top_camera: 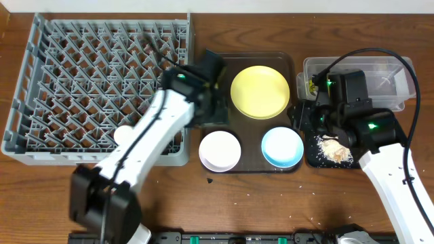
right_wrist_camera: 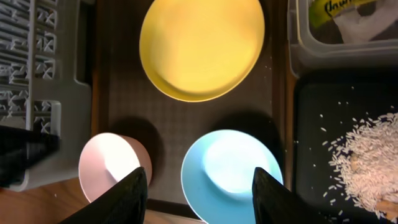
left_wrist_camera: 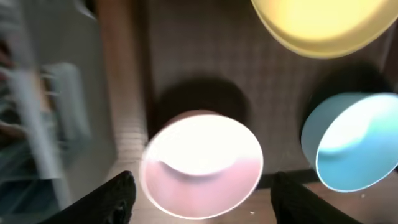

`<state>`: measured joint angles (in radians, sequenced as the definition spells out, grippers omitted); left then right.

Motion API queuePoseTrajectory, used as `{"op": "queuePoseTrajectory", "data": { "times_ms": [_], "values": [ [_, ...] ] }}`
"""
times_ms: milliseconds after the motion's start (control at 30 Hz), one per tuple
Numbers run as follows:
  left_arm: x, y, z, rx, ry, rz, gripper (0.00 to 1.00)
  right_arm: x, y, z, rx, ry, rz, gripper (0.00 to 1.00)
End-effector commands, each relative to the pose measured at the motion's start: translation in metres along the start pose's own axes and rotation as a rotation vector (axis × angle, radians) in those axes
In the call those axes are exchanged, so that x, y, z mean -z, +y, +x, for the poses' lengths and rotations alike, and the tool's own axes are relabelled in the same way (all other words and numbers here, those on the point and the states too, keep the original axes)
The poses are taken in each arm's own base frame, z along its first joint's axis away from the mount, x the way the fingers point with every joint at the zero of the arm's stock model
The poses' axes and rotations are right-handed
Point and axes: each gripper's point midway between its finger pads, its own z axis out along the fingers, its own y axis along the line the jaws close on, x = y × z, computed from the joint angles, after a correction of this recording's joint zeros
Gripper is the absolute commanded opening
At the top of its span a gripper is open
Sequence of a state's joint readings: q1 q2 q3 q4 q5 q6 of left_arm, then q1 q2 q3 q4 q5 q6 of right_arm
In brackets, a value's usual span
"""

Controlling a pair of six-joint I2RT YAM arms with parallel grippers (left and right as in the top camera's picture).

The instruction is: Sort waste into correct bins and load items into the dishwasher

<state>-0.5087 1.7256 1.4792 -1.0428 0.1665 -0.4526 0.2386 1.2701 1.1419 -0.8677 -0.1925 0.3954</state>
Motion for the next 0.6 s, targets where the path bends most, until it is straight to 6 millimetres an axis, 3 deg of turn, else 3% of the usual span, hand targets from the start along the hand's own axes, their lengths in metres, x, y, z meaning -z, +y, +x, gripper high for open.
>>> {"op": "queuePoseTrajectory", "data": {
  "times_ms": [0, 100, 300, 433, 567],
  "values": [
    [-0.017, -0.021, 0.020, -0.019, 0.064, -0.004, 0.70, 0.004, -0.004, -0.004, -0.036, -0.006, -0.003, 0.52],
    [-0.027, -0.032, 0.029, -0.069, 0.076, -0.028, 0.71, 0.006, -0.014, -0.008, -0.077, -0.018, 0.012, 0.51],
    [-0.053, -0.076, 0.041, -0.204, 0.047, -0.001, 0.71, 0.012, -0.042, -0.019, -0.196, -0.048, 0.045, 0.51],
    [-0.073, -0.105, 0.048, -0.350, 0.027, 0.031, 0.71, 0.013, -0.048, -0.015, -0.213, -0.033, 0.059, 0.51],
    [-0.096, -0.115, 0.053, -0.378, 0.039, 0.031, 0.69, 0.013, -0.048, -0.011, -0.213, -0.019, 0.065, 0.51]
  ]
}}
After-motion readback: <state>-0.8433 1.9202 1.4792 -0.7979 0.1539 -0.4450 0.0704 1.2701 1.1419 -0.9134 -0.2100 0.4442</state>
